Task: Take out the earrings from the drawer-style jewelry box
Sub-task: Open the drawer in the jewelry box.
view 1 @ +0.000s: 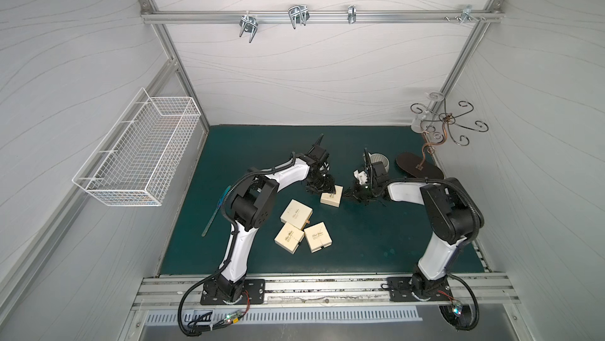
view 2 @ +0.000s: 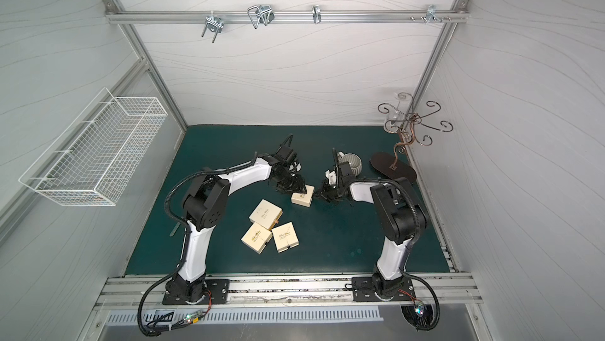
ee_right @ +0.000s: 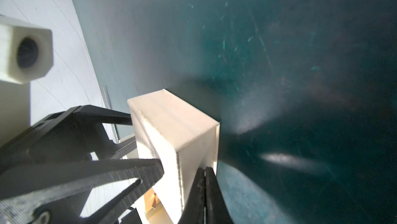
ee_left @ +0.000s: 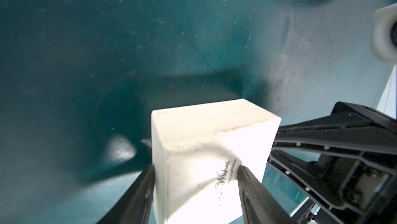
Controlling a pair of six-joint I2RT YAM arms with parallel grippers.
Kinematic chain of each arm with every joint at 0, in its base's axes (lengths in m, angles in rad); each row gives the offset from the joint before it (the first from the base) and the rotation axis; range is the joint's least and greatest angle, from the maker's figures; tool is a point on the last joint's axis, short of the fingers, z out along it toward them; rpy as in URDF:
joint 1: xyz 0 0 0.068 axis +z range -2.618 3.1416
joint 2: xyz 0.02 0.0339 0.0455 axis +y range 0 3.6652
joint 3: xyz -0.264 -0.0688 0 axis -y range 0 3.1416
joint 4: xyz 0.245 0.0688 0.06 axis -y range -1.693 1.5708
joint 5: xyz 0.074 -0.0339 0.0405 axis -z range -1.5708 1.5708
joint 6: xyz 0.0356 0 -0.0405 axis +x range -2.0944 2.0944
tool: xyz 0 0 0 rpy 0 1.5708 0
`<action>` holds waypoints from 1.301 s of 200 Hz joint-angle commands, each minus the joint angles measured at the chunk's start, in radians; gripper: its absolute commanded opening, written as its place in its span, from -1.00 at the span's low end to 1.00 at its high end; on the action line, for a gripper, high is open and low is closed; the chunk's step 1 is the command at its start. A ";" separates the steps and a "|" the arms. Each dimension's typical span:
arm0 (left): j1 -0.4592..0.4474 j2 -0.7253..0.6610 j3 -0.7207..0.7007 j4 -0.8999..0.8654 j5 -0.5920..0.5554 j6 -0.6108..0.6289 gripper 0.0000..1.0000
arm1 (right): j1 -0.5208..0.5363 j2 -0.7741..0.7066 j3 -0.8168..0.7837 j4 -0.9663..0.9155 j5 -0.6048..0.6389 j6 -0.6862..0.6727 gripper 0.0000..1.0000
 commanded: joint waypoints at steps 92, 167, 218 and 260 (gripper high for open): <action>0.001 0.129 -0.017 -0.161 -0.197 -0.014 -0.24 | 0.001 -0.076 0.021 -0.239 0.155 -0.113 -1.00; 0.019 0.123 -0.027 -0.146 -0.193 -0.043 -0.13 | 0.000 -0.116 0.014 -0.381 0.276 -0.162 -1.00; 0.028 0.081 -0.071 -0.058 -0.086 -0.040 -0.08 | 0.001 -0.114 0.012 -0.402 0.289 -0.172 -1.00; 0.047 0.018 -0.149 0.079 0.041 -0.049 -0.09 | 0.000 -0.116 0.015 -0.396 0.275 -0.175 -1.00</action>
